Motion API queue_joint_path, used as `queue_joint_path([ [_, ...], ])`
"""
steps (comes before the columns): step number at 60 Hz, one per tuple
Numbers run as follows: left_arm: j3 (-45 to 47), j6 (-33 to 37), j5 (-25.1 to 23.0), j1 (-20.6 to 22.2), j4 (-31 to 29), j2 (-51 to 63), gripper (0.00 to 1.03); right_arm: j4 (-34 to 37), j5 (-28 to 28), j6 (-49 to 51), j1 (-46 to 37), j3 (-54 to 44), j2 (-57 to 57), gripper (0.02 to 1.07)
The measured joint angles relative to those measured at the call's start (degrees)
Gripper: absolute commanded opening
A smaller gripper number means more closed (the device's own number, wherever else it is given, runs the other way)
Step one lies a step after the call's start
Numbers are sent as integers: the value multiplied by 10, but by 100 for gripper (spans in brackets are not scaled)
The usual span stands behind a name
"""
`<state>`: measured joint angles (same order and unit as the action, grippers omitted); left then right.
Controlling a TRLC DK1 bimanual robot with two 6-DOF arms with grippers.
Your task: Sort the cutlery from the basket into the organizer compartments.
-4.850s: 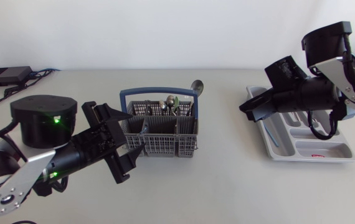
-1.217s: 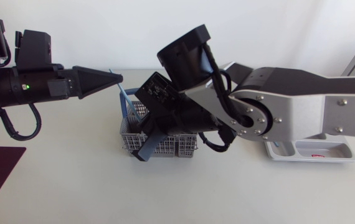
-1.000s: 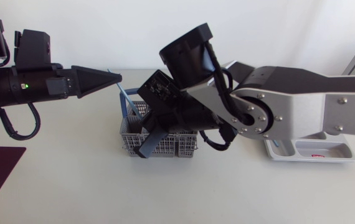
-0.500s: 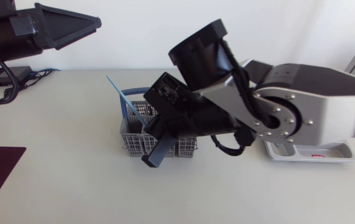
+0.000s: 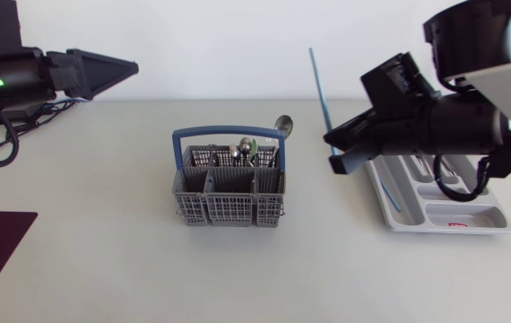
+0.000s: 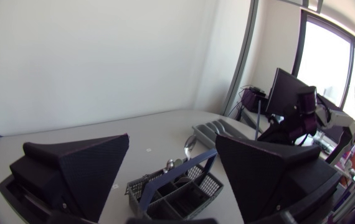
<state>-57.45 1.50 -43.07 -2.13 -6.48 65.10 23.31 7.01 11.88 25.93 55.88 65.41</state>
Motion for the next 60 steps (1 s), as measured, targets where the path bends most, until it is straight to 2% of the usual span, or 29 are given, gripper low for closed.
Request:
queue_joint_path([
  [7, 29, 61, 58, 25, -25, -14, 97, 10, 31, 13, -111, -10, -2, 8],
  [16, 62, 105, 113, 53, -31, -25, 97, 11, 55, 28, -225, -17, 19, 8],
  [25, 94, 140, 180, 87, -31, -45, 97, 12, 59, 39, -296, -17, 73, 8],
  [42, 142, 192, 270, 141, -31, -67, 97, 28, 51, 45, -351, 14, 205, 8],
  [60, 183, 226, 317, 175, -31, -92, 97, 57, 32, 37, -359, 95, 344, 8],
])
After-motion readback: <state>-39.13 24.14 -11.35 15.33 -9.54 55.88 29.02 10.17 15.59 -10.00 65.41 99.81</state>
